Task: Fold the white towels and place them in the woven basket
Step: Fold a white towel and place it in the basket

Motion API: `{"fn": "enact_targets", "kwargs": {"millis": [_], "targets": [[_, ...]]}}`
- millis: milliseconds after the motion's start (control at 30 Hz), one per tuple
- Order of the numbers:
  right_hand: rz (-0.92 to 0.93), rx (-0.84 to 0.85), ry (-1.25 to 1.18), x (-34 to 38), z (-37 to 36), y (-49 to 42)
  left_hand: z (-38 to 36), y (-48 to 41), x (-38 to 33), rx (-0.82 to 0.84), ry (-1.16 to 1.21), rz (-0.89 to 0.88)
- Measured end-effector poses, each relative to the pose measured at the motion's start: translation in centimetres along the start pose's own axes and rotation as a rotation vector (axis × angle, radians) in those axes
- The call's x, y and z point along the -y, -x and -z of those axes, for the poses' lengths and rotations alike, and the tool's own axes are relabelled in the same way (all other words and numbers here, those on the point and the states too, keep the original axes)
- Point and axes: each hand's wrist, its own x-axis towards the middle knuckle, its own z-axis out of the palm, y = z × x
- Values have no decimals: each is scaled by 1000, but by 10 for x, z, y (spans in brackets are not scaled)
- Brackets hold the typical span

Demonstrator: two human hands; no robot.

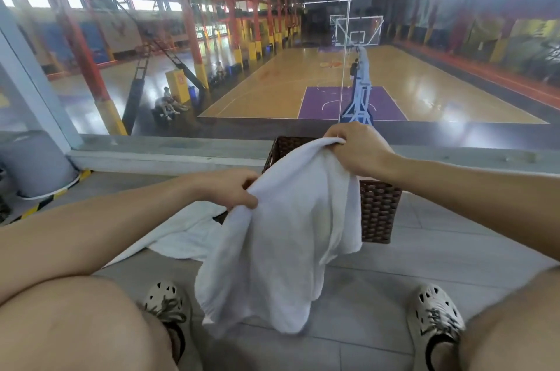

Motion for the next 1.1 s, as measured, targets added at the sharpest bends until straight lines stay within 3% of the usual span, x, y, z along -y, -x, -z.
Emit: {"fn": "enact_targets", "kwargs": {"millis": [133,267,333,433,500,633,767,867,1000,1100], "targets": [[-18,260,105,0,-3,4,1,5,8,-328,85,9],[-47,337,114,-4,-18,11,-2,7,4,-428,176,3],[-25,316,166,-6,-29,15,-9,3,3,-381,285,44],[-5,400,305,-15,-56,18,-23,-7,10,-56,532,104],[-6,539,390,-26,-79,19,-32,-19,36,105,422,115],[10,800,418,-47,-127,13,-40,-41,123,240,54,238],[116,938,443,-49,-174,-4,-61,-67,215,412,-465,342],[179,987,400,-38,-202,-14,-119,-92,274,399,-734,394],[219,1059,349,-18,-224,-17,-195,-107,293,293,-664,362],[229,1104,338,-7,-227,-10,-211,-112,289,222,-664,331]]}}
